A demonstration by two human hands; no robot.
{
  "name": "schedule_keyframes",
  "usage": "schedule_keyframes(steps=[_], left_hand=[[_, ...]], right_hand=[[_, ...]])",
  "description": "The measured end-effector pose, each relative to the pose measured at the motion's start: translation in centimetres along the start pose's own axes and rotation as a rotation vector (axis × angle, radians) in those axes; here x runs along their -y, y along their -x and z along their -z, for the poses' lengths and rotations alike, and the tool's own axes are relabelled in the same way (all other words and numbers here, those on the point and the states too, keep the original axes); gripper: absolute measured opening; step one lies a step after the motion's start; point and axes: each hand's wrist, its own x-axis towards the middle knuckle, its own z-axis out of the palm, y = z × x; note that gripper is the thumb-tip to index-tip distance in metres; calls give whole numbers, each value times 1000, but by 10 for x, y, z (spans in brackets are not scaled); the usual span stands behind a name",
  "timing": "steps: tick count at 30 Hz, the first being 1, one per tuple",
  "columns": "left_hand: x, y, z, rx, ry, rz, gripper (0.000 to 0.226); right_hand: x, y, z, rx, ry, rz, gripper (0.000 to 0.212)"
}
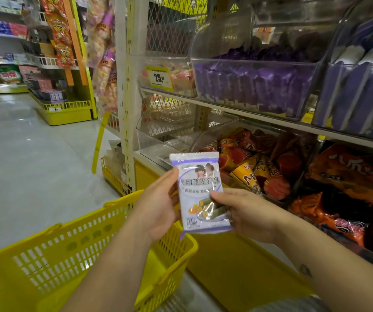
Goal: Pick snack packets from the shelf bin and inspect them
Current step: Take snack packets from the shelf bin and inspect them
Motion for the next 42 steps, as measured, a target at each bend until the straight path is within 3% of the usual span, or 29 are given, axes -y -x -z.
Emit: schedule_keyframes(steps=[5, 16, 19, 23, 25, 30, 32, 36, 39, 42], left_hand=[[4, 2, 6, 219, -95, 105, 48], [2, 3, 6, 256, -72, 150, 40], [8, 1, 3, 176, -173, 101, 40], [19, 2, -13, 38, -563, -172, 58], [24, 1, -20, 19, -611, -197, 71], [28, 0, -25, 8, -572, -156, 99], [28, -1, -22, 40, -540, -212, 88], [25, -1, -17, 74, -364, -264, 42], [20, 1, -17, 193, -245, -228, 44], [18, 2, -18, 295, -179, -210, 52]], right_hand=[[4, -4, 7, -105, -174, 14, 25], [6, 0, 14, 67, -342, -43, 37], [6, 2, 12, 58, -253, 34, 32], [3, -1, -1, -73, 1, 229, 28], [3, -1, -8, -93, 108, 290, 30], [5, 7, -17, 46, 162, 273, 35], [5, 8, -15, 26, 196, 279, 36], [8, 6, -3, -117, 297, 345, 35], [10, 2, 4, -212, 157, 413, 33], [11, 0, 9, -196, 40, 428, 30]])
